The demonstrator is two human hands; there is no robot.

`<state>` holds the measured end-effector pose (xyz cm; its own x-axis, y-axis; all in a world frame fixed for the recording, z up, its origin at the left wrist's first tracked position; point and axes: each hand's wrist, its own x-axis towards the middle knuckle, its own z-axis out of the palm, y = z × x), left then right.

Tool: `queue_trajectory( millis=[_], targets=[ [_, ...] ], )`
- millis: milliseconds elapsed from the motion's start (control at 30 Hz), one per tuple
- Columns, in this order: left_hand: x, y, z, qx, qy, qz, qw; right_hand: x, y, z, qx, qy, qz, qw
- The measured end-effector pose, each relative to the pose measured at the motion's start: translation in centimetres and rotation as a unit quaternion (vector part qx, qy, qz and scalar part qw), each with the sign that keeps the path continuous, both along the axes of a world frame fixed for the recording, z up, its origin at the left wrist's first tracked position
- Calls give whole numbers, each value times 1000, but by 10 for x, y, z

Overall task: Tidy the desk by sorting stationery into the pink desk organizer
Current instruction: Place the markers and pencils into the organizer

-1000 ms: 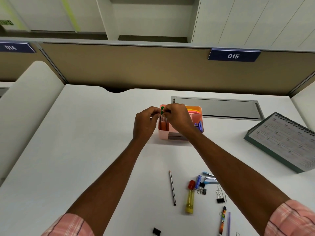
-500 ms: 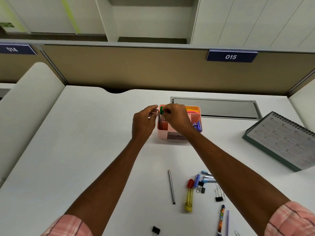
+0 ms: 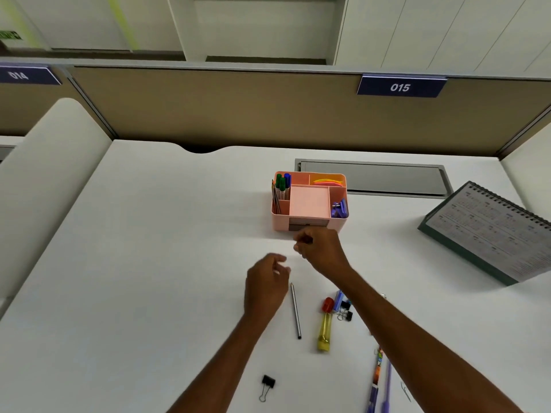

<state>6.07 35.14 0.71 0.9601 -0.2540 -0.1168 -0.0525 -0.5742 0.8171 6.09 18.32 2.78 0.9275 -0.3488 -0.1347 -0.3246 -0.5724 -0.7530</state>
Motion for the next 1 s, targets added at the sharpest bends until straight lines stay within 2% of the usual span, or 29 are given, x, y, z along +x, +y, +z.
queue_trajectory(
  millis=[67, 133, 267, 367, 533, 633, 800, 900, 1000],
  targets=[
    [-17, 2, -13, 91, 76, 1, 993, -13, 4, -13, 7, 26, 6, 1000],
    [-30, 2, -21, 153, 112, -7, 982, -25, 8, -24, 1, 54, 15, 998],
    [-46, -3, -28, 239, 90, -38, 966, -46, 16, -36, -32, 69, 24, 997],
    [-49, -6, -30, 266, 72, -44, 960, -55, 20, -41, -35, 74, 33, 996],
    [-48, -5, -28, 228, 72, -33, 970, -62, 24, -41, -35, 76, 19, 996],
    [-46, -5, -26, 179, 45, -24, 983, -61, 25, -37, 9, 71, -13, 997],
    [-37, -8, -16, 83, -31, -24, 996, -52, 21, -9, 92, 15, -55, 994],
    [-28, -11, -10, 12, -85, -13, 996, -38, 15, 18, 85, -25, -34, 995],
    [-15, -16, 0, -12, -97, 12, 995, -15, 7, 43, 59, -75, -51, 994]
  ],
)
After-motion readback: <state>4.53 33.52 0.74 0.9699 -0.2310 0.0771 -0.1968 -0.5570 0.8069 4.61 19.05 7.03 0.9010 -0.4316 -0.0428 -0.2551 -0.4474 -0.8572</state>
